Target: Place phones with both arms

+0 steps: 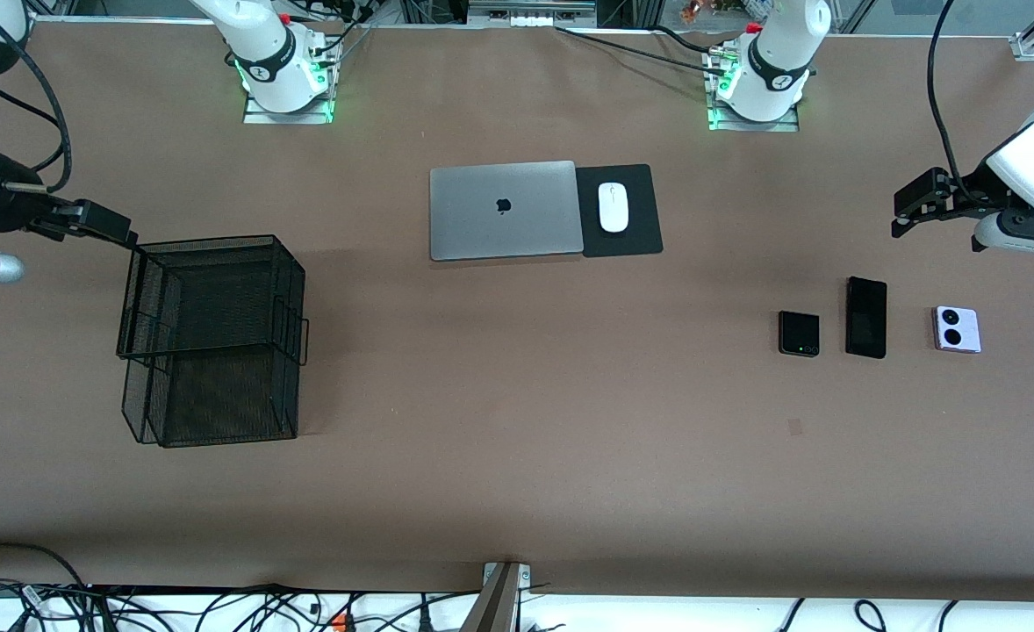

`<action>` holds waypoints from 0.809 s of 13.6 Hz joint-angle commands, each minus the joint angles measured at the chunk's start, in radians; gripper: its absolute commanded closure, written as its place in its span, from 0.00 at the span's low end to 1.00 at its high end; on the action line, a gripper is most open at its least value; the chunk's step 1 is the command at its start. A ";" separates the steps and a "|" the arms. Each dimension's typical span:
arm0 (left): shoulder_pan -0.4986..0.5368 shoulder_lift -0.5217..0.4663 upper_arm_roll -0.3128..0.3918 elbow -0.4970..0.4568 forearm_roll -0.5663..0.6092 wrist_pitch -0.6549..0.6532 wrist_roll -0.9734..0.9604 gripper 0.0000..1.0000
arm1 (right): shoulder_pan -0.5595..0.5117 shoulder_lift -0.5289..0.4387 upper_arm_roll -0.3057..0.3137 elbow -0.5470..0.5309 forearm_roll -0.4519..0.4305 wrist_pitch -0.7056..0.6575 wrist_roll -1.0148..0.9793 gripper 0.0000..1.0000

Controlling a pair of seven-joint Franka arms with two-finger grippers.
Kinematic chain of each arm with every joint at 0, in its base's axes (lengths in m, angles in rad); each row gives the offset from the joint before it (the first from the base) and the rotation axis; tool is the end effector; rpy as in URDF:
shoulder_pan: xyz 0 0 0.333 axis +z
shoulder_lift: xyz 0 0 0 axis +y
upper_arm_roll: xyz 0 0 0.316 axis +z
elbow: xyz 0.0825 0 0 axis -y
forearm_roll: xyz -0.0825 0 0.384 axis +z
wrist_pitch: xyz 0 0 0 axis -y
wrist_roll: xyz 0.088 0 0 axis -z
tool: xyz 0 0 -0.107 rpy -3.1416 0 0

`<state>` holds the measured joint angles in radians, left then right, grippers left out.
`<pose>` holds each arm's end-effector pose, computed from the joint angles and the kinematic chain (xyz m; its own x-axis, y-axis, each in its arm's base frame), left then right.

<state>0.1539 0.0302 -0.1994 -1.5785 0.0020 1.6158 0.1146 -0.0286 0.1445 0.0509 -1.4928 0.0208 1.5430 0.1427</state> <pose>0.5669 -0.0239 0.6082 0.9872 -0.1594 0.0081 -0.1594 -0.9872 0.0031 0.5931 0.0134 0.5760 0.9881 -0.1194 -0.0970 -0.1214 -0.9925 -0.0144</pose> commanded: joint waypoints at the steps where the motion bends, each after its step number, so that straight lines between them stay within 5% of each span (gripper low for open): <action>1: -0.001 -0.006 -0.002 0.012 0.016 -0.019 0.017 0.00 | 0.012 0.018 -0.010 -0.006 0.010 0.043 -0.014 0.00; 11: -0.001 -0.004 -0.002 0.011 0.018 -0.020 0.019 0.00 | 0.015 0.063 -0.008 -0.006 0.005 0.101 -0.005 0.00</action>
<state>0.1539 0.0302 -0.1994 -1.5785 0.0020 1.6156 0.1146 -0.0212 0.2168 0.0507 -1.4933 0.0208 1.6375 0.1426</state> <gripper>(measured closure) 0.000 0.000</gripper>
